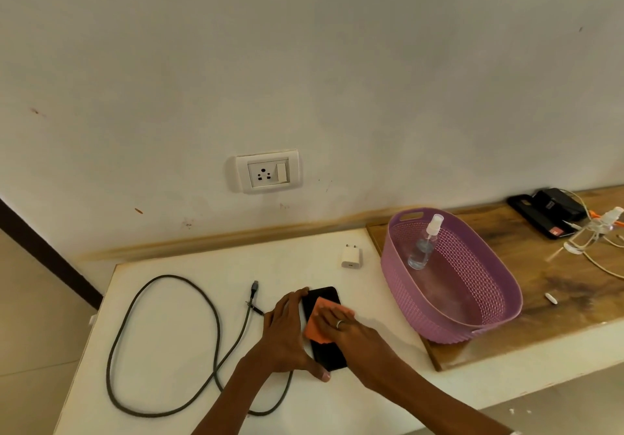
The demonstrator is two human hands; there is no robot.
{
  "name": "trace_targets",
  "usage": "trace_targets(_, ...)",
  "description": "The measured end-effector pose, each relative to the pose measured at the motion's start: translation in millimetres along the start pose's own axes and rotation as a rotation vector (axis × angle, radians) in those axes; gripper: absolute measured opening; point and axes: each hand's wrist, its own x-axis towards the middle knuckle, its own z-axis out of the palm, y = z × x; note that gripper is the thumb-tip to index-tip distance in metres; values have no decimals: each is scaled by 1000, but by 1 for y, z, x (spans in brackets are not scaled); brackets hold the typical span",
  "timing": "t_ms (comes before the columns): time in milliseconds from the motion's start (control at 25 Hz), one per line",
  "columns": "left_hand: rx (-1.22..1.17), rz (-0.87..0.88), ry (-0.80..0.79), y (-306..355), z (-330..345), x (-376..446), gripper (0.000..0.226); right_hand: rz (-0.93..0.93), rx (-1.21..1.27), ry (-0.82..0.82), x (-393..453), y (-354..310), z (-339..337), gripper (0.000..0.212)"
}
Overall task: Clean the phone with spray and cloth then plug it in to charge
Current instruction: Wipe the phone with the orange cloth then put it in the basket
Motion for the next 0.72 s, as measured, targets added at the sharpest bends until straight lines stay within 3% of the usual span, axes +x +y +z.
trace_targets(80,-10,-5,-2,2,-1,1,153,-11,-101,-123,2,1,4,74)
trace_targets(160,-8,-14,0,2,-2,0,153,-56,-115,-133,1,6,5,73)
trace_targets(280,12,-13,9,0,-1,-1,154,-92,-163,-23,-9,15,-4,76)
trace_targets(440,22,-19,12,-2,-1,-1,152,4,-103,82,-19,24,-19,77)
trace_targets(600,25,-20,13,-3,0,-1,152,113,-48,80,-19,12,-17,69)
trace_targets(720,23,-21,17,-2,0,-1,152,28,-78,13,-18,-4,-4,71)
